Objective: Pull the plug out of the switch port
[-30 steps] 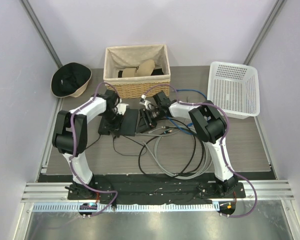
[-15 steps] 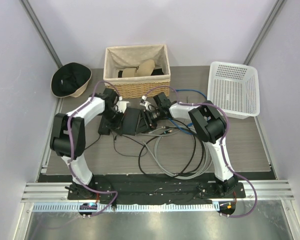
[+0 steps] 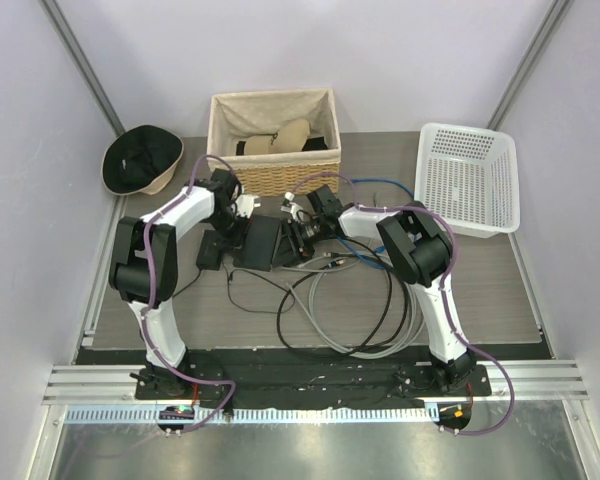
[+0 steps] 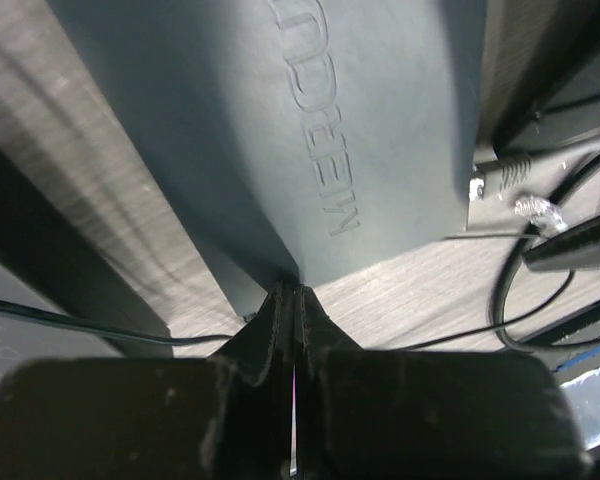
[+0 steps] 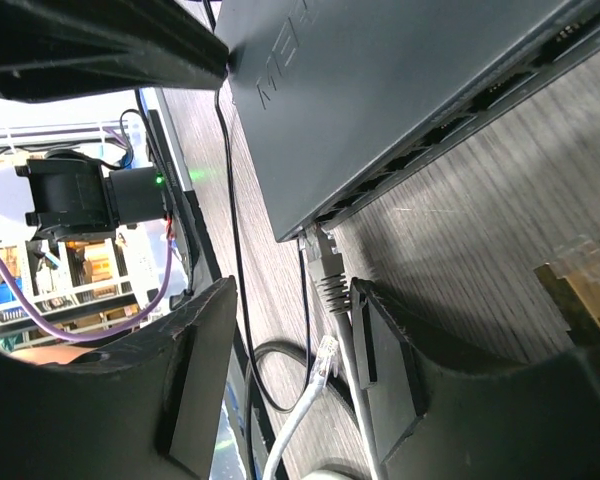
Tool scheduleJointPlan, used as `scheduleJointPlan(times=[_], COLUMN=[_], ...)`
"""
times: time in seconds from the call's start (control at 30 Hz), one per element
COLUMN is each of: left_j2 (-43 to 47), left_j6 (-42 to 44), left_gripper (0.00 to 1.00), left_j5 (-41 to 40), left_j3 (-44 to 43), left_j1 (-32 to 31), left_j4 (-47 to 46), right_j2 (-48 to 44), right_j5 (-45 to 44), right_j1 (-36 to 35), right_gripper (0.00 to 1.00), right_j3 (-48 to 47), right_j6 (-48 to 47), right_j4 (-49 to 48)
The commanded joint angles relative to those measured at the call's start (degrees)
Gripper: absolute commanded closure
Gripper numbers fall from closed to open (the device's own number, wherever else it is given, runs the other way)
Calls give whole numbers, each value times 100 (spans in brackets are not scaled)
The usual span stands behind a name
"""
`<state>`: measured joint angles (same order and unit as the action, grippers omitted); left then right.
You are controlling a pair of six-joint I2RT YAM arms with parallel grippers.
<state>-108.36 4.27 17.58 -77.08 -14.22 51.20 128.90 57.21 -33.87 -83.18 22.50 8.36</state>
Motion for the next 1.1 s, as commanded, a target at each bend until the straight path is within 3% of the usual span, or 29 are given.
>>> scheduleJointPlan(times=[0.0, 0.37, 1.07], left_j2=[-493, -617, -599], left_j6=[47, 39, 21], left_gripper=[100, 100, 100], left_j5=[-642, -590, -633], left_j3=[-53, 465, 501], left_j1=[7, 7, 7], left_j4=[-286, -523, -523], right_j2=[188, 381, 671], right_j5=[-324, -500, -861], right_j1=[-15, -41, -217], right_gripper=[43, 51, 50], right_j3=[144, 126, -76], right_j6=[-9, 123, 115], right_j4=[-54, -142, -72])
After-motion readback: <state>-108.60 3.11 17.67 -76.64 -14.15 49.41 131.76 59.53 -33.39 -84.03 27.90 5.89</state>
